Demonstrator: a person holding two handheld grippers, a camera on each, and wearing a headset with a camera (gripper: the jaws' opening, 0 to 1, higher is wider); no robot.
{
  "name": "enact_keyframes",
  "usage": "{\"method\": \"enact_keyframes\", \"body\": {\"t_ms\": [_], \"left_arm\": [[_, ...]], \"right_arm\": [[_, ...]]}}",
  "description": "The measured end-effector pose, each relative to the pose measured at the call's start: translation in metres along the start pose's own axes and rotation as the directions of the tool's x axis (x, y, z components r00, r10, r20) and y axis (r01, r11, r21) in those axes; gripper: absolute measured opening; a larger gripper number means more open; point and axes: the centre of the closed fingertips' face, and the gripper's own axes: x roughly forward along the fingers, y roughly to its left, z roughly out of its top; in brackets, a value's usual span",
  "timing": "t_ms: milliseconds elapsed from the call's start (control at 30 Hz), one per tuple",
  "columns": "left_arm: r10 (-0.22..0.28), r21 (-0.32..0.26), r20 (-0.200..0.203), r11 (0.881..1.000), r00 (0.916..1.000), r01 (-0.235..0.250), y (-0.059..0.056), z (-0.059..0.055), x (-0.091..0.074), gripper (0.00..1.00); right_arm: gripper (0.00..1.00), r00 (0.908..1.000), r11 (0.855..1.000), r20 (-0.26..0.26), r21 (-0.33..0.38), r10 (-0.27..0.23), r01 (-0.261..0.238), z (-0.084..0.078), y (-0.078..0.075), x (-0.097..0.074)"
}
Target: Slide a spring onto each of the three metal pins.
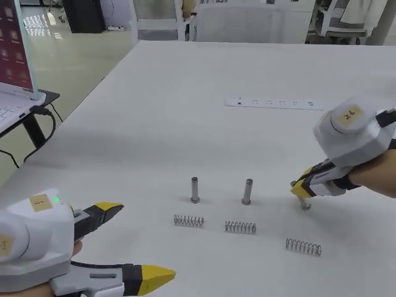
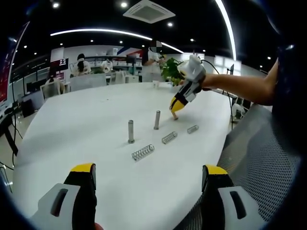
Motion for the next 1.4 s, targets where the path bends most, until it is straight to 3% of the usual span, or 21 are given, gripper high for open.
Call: {"method": "enact_keyframes", "body": {"t_ms": [833, 1400], "left_arm": [[-0.001, 0.001, -0.009, 1.000, 1.0000, 0.001, -0.0009, -0.0012, -0.0001, 0.88], [-0.001, 0.001, -0.014, 1.000, 0.9999, 0.001, -0.0013, -0.0019, -0.0001, 0.88]], "right_arm": [[0.06, 0.9985, 0.999, 0.054, 0.046, -0.007, 0.005, 0.0024, -0.0024, -0.0035], [0.08, 0.9988, 0.997, 0.050, 0.070, 0.003, -0.007, -0.0001, -0.0005, -0.0057]]}}
